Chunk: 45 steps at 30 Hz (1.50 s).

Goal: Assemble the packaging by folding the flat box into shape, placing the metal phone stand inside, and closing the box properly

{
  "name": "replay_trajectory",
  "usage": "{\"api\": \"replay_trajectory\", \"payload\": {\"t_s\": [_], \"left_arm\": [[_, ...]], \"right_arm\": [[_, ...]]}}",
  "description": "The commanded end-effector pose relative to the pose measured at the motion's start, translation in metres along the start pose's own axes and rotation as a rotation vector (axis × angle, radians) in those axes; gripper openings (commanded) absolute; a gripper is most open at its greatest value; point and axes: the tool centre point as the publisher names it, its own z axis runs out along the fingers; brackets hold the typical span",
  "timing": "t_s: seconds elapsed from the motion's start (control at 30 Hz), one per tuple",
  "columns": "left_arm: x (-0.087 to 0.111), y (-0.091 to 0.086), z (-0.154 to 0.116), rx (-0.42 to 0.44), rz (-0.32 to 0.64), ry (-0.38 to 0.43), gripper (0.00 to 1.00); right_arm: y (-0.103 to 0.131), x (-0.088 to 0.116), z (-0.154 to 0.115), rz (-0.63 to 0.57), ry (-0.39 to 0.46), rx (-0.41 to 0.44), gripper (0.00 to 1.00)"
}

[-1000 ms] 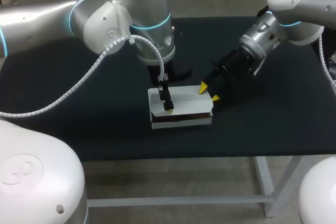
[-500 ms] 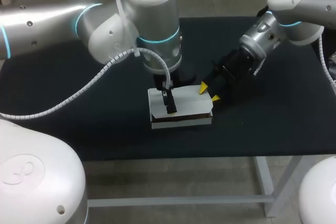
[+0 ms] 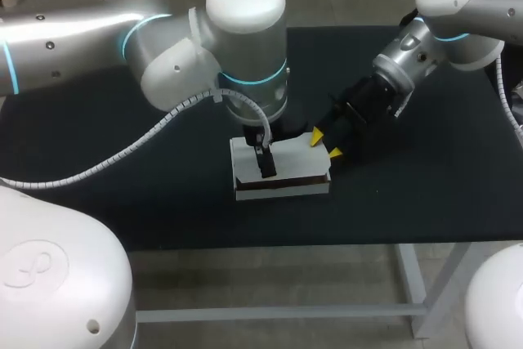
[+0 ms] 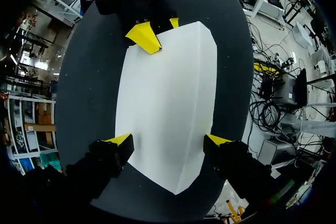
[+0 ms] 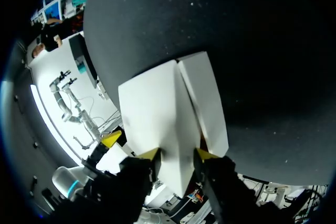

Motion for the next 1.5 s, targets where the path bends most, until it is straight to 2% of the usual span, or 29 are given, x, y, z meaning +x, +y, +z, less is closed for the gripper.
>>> {"api": "replay_trajectory", "payload": {"t_s": [0.03,0.13,0.37,0.57,0.67,0.73,0.8,0.9,1.0,1.23,1.5], "left_arm": [[0.003,-0.005,0.0,-0.011,-0.007,-0.036,0.87],[0.002,-0.007,0.0,-0.011,-0.011,-0.048,0.79],[0.0,-0.009,0.001,-0.008,-0.008,-0.073,0.77],[-0.001,-0.011,0.005,-0.009,-0.011,-0.106,0.69],[-0.002,-0.012,0.006,-0.012,-0.017,-0.11,0.6],[-0.002,-0.012,0.006,-0.007,-0.015,-0.115,0.47],[-0.002,-0.012,0.006,-0.003,-0.014,-0.12,0.4],[-0.002,-0.013,0.005,-0.001,-0.01,-0.125,0.39],[-0.001,-0.013,0.005,0.005,-0.006,-0.13,0.32],[0.003,-0.013,0.004,0.014,0.0,-0.142,0.26],[0.009,-0.014,0.001,0.019,0.01,-0.157,0.25]], "right_arm": [[0.002,0.001,0.0,0.0,-0.001,0.006,0.45],[0.002,0.001,0.0,0.0,-0.001,0.006,0.45],[0.002,0.001,0.0,0.0,-0.001,0.006,0.45],[0.002,0.001,0.0,0.0,-0.001,0.006,0.45],[0.002,0.001,0.0,0.0,-0.001,0.006,0.45],[0.002,0.001,0.0,0.0,-0.001,0.006,0.45],[0.002,0.001,0.0,0.0,-0.001,0.006,0.45],[0.002,0.001,0.0,0.0,-0.001,0.006,0.45],[0.002,0.001,0.0,0.0,-0.001,0.006,0.45],[0.002,0.001,0.0,0.0,-0.001,0.006,0.45],[0.002,0.001,0.0,0.0,-0.001,0.006,0.45]]}}
